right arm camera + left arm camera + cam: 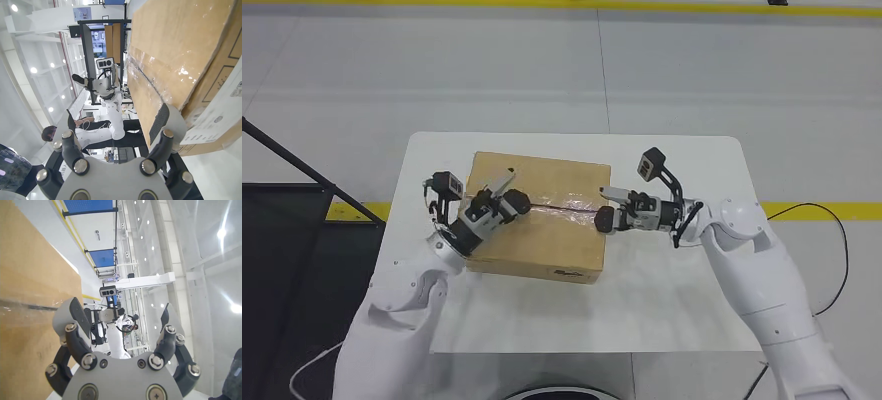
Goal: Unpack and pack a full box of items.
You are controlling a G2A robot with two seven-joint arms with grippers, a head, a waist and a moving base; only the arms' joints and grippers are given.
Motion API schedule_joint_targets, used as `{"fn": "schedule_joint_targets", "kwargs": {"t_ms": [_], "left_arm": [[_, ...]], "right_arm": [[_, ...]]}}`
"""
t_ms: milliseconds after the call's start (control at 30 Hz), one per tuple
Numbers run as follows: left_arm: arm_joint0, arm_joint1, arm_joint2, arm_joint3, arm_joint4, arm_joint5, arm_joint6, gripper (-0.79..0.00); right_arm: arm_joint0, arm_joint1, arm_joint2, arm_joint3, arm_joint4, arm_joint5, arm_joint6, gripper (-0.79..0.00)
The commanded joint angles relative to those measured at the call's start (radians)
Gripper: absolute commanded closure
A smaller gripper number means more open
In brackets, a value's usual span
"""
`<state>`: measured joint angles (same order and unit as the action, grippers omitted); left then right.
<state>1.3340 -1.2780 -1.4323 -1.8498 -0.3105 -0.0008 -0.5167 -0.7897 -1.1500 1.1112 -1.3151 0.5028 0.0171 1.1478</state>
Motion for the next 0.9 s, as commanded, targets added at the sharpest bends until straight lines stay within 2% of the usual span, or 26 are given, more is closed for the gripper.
{"fn": "schedule_joint_targets", "kwargs": {"t_ms": [0, 200, 333, 600, 867], "left_arm": [[-0.024, -0.003, 0.045, 0.014, 0.042, 0.014, 0.026, -0.785], [-0.072, -0.011, 0.134, 0.048, 0.156, 0.058, 0.118, -0.785], [-0.078, -0.013, 0.155, 0.054, 0.207, 0.073, 0.157, -0.785], [-0.061, -0.009, 0.122, 0.04, 0.237, 0.088, 0.195, -0.785], [-0.026, 0.0, 0.046, 0.033, 0.231, 0.094, 0.203, -0.785]], "right_arm": [[-0.002, 0.001, 0.002, -0.001, 0.001, -0.002, 0.001, -0.785], [-0.005, 0.002, 0.002, 0.0, 0.005, -0.008, 0.012, -0.785], [-0.004, 0.002, 0.001, 0.003, 0.006, -0.012, 0.018, -0.785], [0.009, -0.001, -0.012, 0.018, 0.016, -0.02, 0.029, -0.785], [0.026, -0.006, -0.025, 0.043, 0.022, -0.026, 0.032, -0.785]]}}
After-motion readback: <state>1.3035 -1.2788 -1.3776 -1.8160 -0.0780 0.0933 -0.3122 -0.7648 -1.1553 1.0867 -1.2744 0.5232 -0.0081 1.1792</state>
